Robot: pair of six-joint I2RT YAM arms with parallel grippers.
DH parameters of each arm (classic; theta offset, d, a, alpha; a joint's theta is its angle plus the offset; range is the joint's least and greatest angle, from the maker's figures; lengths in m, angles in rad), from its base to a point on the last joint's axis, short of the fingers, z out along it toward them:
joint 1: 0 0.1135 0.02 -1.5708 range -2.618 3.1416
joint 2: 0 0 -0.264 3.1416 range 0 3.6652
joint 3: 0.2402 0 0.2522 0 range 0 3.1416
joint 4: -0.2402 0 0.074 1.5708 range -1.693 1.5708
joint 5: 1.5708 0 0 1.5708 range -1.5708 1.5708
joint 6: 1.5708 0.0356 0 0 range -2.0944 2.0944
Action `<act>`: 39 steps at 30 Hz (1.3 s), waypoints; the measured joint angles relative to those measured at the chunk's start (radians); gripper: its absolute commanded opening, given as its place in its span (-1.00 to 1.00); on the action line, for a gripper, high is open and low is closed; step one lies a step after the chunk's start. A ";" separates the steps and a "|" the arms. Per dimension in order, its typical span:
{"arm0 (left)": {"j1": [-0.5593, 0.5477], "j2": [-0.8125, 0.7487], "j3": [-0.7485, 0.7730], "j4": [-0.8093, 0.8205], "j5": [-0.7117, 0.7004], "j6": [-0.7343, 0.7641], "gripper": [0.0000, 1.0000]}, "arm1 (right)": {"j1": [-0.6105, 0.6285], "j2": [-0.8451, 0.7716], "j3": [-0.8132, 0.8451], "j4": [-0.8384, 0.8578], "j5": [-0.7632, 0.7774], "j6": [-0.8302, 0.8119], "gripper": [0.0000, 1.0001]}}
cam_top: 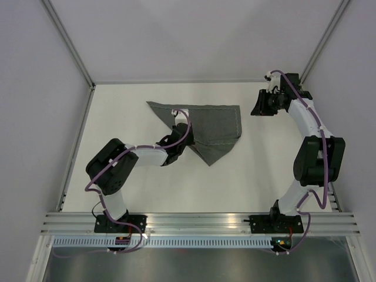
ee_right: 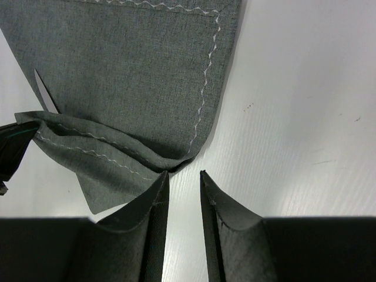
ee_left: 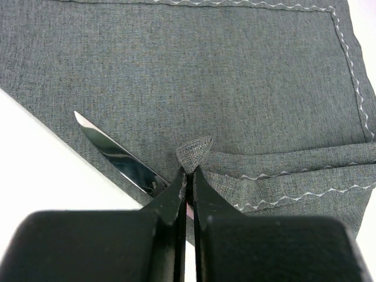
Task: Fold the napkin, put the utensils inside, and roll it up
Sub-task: Fold the napkin at the center of the board.
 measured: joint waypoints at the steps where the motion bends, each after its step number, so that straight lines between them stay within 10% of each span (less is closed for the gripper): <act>1: 0.007 0.000 0.000 -0.002 0.005 -0.006 -0.95 | 0.003 0.001 0.000 0.000 0.001 0.000 -0.33; 39: 0.148 0.002 0.046 -0.113 0.059 -0.129 -0.82 | 0.042 0.019 0.000 -0.001 0.032 -0.020 -0.33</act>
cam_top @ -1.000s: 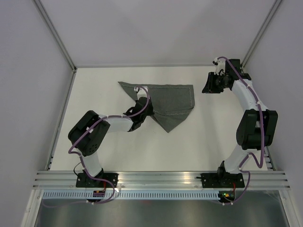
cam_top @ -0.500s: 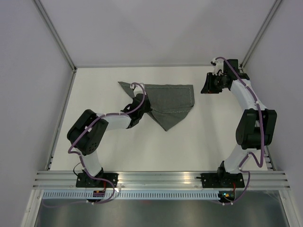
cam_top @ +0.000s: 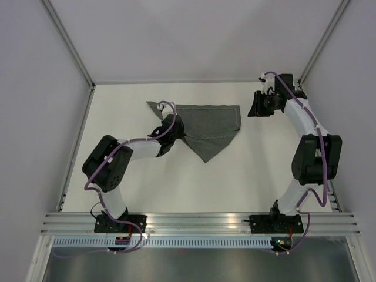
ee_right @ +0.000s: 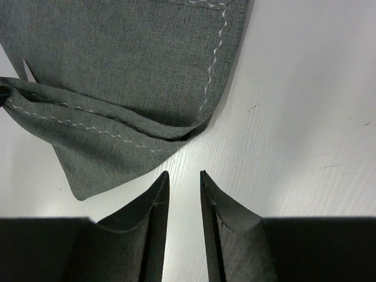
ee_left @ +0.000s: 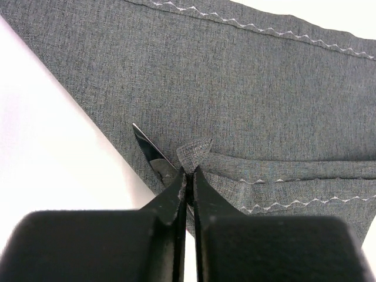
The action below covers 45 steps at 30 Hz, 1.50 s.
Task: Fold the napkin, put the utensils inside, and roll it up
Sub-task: Fold the napkin at the center of the board.
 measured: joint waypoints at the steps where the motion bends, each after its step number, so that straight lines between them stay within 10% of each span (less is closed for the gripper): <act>1: 0.002 0.000 0.002 -0.003 0.000 -0.003 -0.75 | 0.003 0.000 0.000 0.000 0.002 -0.001 -0.33; 16: 0.043 0.026 0.040 -0.057 0.002 -0.025 0.35 | 0.103 0.018 0.022 -0.020 0.053 -0.060 -0.24; 45: 0.050 -0.053 0.049 -0.083 0.214 0.021 -0.07 | 0.346 0.368 0.180 -0.137 0.050 -0.155 -0.27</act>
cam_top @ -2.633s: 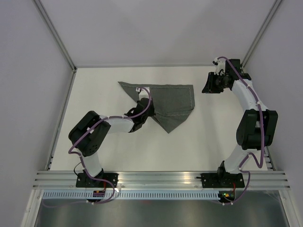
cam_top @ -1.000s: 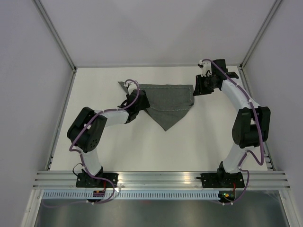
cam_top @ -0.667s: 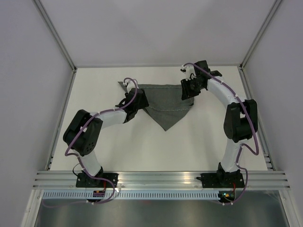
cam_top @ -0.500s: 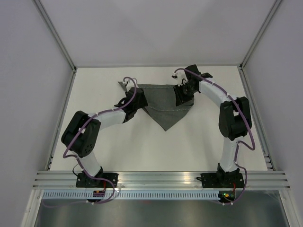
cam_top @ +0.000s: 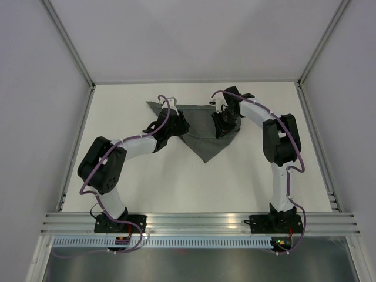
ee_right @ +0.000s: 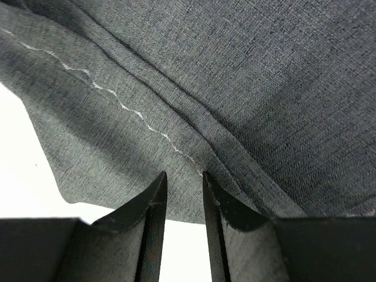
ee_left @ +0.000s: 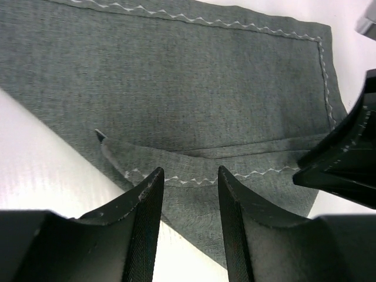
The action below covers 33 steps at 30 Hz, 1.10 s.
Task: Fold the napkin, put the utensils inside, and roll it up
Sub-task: Fold the napkin at the center of the board.
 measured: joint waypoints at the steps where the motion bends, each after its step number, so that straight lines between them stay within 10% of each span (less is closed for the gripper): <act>1: 0.000 0.007 0.000 0.008 0.014 0.000 -0.07 | 0.000 0.008 0.004 -0.001 0.000 0.000 -0.28; 33: 0.078 0.140 0.031 0.057 0.136 -0.002 0.11 | 0.000 0.071 0.077 0.013 0.055 0.008 -0.31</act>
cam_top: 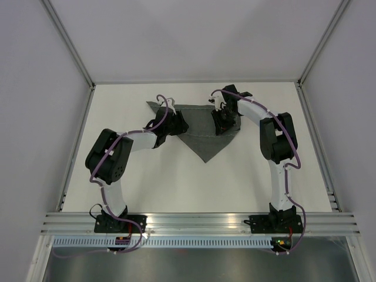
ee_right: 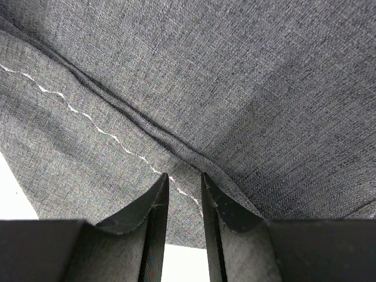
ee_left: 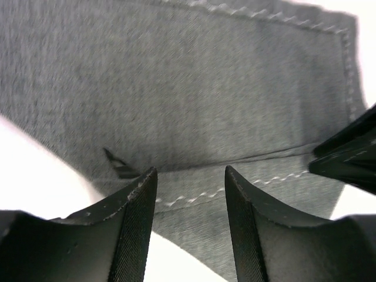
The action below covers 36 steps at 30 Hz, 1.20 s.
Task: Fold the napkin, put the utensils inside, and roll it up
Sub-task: Fold the napkin at the center of the board.
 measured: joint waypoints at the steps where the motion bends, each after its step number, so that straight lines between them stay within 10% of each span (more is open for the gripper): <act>1: 0.001 -0.002 0.010 0.000 0.007 0.000 0.13 | 0.000 0.000 0.002 0.000 0.000 0.000 -0.31; 15: 0.238 -0.089 0.135 -0.066 0.023 -0.070 0.31 | 0.000 -0.084 0.014 -0.001 -0.025 0.000 -0.30; 36: 0.426 0.330 0.443 -0.135 0.122 -0.226 0.18 | -0.011 -0.164 0.014 0.004 -0.065 0.001 -0.32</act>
